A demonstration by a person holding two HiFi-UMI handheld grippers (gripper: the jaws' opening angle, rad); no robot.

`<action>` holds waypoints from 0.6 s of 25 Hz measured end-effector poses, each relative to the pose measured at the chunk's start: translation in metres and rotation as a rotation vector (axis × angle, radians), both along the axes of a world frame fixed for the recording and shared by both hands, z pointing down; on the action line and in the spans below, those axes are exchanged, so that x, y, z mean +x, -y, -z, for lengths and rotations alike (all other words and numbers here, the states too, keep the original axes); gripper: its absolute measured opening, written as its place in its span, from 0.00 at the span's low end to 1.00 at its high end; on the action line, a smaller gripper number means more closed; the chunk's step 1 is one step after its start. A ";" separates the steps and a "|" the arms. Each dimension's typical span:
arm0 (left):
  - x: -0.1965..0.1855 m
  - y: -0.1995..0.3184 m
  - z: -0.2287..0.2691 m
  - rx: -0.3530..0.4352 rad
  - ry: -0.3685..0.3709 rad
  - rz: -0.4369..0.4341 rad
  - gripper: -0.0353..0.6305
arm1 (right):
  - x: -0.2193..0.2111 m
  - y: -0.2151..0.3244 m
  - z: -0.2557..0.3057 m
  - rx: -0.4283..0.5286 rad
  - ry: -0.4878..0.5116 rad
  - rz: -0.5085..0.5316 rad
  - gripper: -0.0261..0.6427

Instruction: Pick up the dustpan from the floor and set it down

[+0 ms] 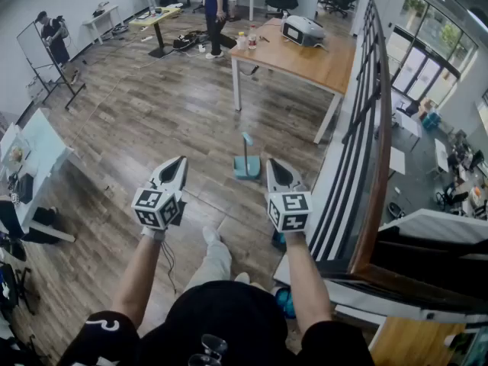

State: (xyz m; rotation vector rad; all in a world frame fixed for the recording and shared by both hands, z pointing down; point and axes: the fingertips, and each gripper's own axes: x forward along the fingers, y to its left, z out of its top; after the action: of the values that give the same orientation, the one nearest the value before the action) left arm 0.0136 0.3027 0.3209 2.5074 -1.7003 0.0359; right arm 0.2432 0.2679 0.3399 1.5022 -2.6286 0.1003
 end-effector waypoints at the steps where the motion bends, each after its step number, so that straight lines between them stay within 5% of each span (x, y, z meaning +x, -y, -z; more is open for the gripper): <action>1: -0.002 0.001 0.000 0.001 -0.001 -0.001 0.04 | -0.002 0.001 0.000 0.002 0.000 0.001 0.03; 15: -0.023 0.089 -0.008 -0.008 -0.013 -0.015 0.05 | -0.025 0.084 -0.005 -0.011 -0.006 -0.008 0.03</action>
State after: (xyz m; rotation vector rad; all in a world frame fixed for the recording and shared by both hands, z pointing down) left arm -0.0095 0.2135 0.3290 2.5089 -1.6736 0.0275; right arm 0.2179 0.1836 0.3451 1.5070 -2.6132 0.1103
